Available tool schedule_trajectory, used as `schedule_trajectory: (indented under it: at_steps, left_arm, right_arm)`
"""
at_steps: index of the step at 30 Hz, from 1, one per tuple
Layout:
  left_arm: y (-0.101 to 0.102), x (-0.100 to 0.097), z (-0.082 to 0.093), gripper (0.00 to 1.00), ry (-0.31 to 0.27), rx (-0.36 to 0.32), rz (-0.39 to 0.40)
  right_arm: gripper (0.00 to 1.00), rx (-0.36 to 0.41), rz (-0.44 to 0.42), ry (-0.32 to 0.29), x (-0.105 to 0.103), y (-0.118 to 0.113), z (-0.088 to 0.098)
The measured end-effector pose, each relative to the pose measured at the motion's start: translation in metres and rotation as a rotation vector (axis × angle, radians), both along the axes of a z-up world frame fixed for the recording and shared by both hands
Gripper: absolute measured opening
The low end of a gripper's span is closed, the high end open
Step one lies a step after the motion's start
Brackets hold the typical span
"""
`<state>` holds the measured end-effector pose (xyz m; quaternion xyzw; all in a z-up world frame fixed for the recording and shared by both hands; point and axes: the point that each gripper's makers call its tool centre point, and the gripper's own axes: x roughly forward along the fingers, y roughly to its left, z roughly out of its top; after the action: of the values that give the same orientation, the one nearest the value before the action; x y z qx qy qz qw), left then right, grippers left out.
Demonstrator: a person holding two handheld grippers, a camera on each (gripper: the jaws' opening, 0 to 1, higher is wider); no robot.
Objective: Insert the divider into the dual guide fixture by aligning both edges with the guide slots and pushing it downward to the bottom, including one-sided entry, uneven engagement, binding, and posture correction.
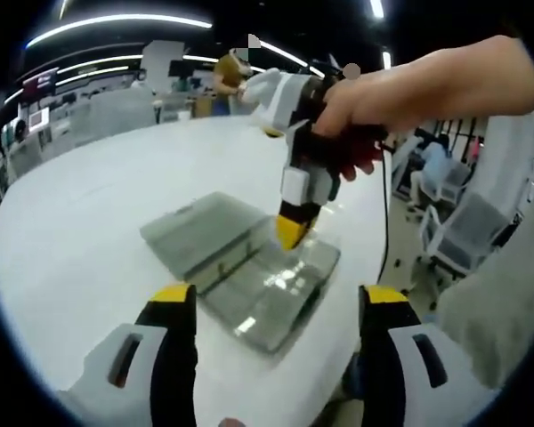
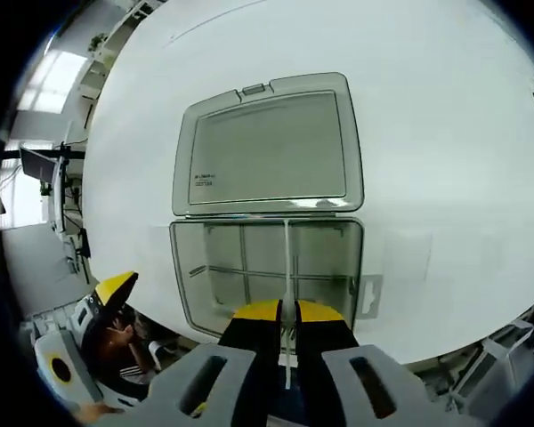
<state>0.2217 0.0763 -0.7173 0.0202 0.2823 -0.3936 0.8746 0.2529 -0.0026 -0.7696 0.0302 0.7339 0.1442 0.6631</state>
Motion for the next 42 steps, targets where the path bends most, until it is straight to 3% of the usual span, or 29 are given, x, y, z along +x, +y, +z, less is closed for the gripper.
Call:
schedule_trajectory:
  at_steps: [18, 29, 42]
  left_arm:
    - [0.0, 0.001, 0.002, 0.72, -0.003, -0.004, 0.005]
    - [0.001, -0.001, 0.001, 0.72, 0.0, -0.005, 0.012]
    - [0.004, -0.002, 0.0, 0.71, 0.006, -0.003, 0.021]
  right_arm:
    - [0.0, 0.004, -0.009, 0.008, 0.009, 0.001, -0.003]
    - [0.0, 0.004, -0.011, 0.001, 0.001, 0.002, -0.002]
    - [0.0, 0.007, -0.008, 0.003, 0.011, 0.002, -0.014]
